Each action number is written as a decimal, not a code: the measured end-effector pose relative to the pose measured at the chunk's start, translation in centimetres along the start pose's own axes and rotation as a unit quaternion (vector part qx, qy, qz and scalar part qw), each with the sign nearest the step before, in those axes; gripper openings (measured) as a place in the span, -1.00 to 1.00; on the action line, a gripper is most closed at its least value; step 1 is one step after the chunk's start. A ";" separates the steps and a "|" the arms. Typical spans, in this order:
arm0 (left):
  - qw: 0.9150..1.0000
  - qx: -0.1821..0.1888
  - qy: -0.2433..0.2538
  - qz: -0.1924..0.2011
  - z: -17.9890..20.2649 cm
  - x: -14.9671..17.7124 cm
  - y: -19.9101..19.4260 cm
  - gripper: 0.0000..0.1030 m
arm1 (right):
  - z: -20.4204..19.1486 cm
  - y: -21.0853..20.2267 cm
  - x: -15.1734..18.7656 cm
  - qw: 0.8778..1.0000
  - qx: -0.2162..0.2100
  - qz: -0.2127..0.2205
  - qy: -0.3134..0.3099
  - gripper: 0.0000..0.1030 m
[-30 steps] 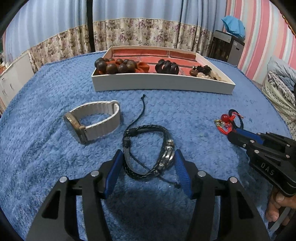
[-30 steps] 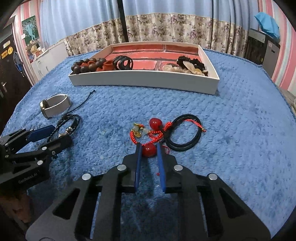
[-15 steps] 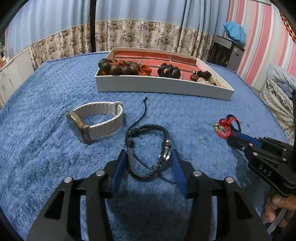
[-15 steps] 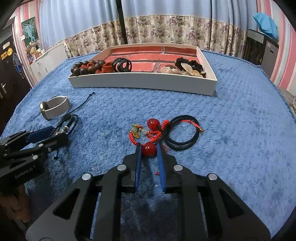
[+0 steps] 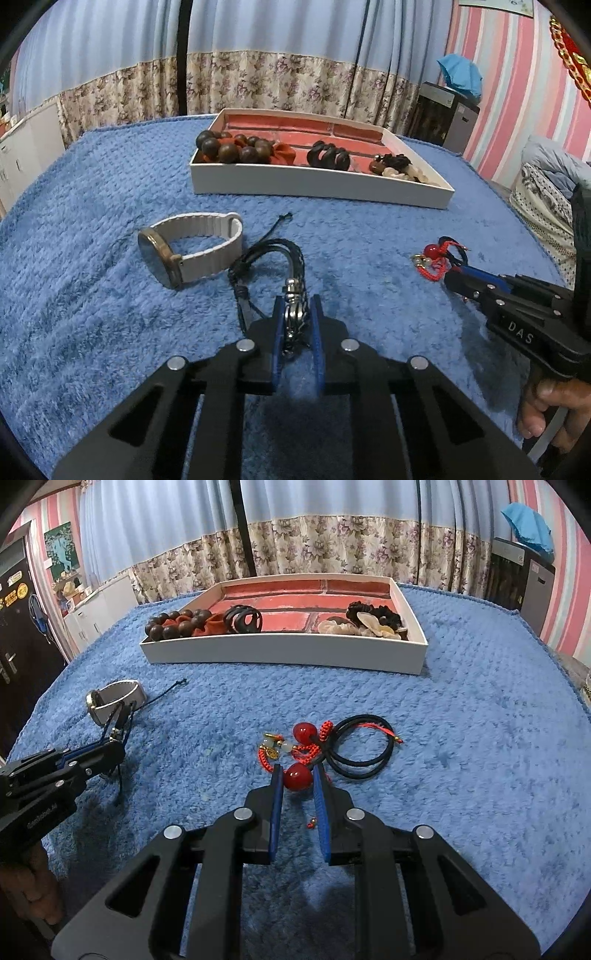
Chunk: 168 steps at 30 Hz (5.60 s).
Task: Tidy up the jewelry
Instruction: 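Close left gripper on leather bracelet while right gripper grasps red bead bracelet with black cord, then carry leather bracelet in left tool while right tool carries red bead bracelet to tray, then open left gripper over tray while right gripper releases red bead bracelet inside, then move both tools back toward the white-strap watch and red string charm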
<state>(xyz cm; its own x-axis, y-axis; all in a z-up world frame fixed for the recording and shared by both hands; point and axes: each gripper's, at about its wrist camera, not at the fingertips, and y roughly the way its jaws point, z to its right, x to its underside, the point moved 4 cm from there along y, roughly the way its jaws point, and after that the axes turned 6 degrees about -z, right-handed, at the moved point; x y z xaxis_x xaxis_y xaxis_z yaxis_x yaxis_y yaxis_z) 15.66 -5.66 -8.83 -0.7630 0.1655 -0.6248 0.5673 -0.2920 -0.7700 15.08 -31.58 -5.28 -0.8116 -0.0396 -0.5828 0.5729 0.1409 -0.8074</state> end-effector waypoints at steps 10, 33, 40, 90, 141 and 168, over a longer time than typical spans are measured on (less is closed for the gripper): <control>1.000 0.000 -0.008 0.016 -0.2 -0.4 -1.7 -0.73 | 0.3 -1.8 -0.2 1.000 0.003 0.019 0.003 -0.67; 0.998 -0.013 0.003 0.062 0.5 -1.6 -7.0 -0.73 | 1.1 -8.5 -0.7 0.996 0.017 0.090 0.006 -0.67; 0.997 -0.016 0.010 0.079 0.7 -2.3 -8.5 -0.73 | 0.8 -9.9 -1.1 0.994 0.020 0.108 -0.001 -0.67; 0.986 -0.039 0.042 0.156 -1.2 -19.4 -6.2 -0.72 | 2.6 -7.5 -16.3 0.986 0.037 0.159 -0.020 -0.67; 0.999 -0.036 0.013 0.016 -4.3 -23.1 5.9 0.10 | 6.4 2.0 -20.5 0.998 0.020 0.065 -0.007 -0.22; 0.989 -0.134 -0.031 0.045 -6.2 -0.1 -4.7 0.27 | 7.6 -5.3 0.1 0.995 0.039 0.069 0.053 0.28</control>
<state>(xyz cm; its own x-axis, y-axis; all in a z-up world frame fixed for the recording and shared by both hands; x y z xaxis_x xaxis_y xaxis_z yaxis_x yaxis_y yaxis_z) 15.02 1.51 -5.95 -0.7182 0.0888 -0.6902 0.6896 -0.0420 -0.7230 12.84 -39.81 -1.69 -0.7303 0.0803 -0.6784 0.6830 0.0612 -0.7279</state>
